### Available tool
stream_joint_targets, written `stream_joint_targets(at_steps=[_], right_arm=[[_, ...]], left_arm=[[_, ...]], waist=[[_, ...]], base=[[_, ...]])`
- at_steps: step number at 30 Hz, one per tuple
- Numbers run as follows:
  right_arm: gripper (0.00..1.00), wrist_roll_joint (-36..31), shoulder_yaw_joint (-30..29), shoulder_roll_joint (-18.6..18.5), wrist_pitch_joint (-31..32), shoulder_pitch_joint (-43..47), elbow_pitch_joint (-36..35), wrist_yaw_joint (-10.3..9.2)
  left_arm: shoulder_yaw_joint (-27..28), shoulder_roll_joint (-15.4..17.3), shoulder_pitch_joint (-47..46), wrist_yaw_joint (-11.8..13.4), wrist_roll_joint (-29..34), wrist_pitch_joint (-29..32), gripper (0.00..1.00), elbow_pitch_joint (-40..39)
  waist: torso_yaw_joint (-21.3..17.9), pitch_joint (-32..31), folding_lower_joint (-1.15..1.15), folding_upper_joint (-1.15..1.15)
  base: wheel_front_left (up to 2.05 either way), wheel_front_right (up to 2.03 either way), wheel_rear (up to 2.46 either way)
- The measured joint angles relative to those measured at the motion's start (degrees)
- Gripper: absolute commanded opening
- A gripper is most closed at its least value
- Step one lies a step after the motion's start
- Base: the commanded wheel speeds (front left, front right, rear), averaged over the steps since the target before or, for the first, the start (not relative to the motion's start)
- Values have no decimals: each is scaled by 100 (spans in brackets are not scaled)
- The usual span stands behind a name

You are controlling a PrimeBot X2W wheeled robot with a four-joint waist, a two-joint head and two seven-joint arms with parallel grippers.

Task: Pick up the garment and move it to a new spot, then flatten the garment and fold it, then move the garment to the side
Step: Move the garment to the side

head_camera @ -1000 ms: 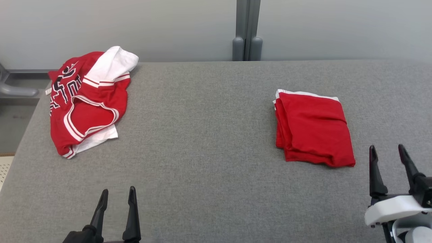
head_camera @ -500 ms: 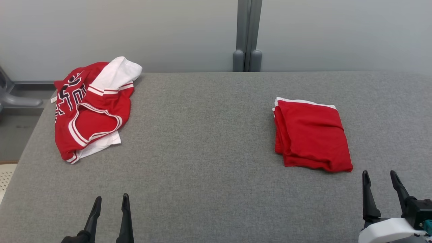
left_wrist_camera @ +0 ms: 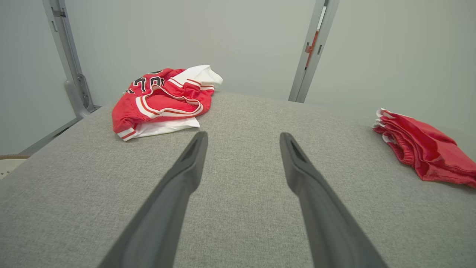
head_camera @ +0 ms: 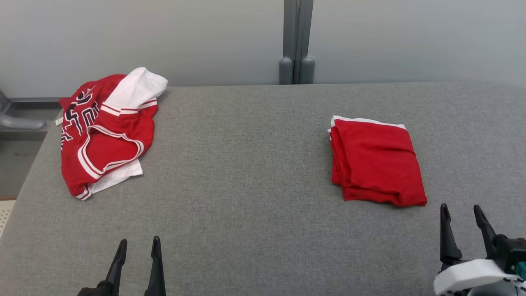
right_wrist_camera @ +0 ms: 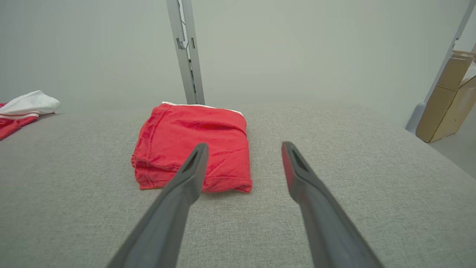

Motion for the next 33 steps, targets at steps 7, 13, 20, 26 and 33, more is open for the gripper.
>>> stream_joint_targets(at_steps=[7,13,20,26,33], right_arm=[[100,632,88,-275,555,-1060,316,-3],[100,1060,-413,-396,2167,-2330,433,-3],[100,581,-762,-486,3445,-3303,1254,-5],[100,245,-849,-458,3642,-3573,2056,-5],[24,275,-877,-424,3539,-3745,2514,-5]], left_arm=[[-87,0,-49,-30,-3,0,100,11],[-196,0,-395,-82,-63,0,100,24],[-378,0,-844,-158,-164,0,100,110],[-423,0,-983,-179,-230,0,100,160],[-347,0,-990,-183,-235,0,100,168]], waist=[[0,249,0,0],[38,635,0,0],[189,1164,0,0],[434,1504,0,0],[577,1694,0,0]], base=[[0,0,0],[0,0,0],[0,0,0],[0,0,0],[0,0,0]])
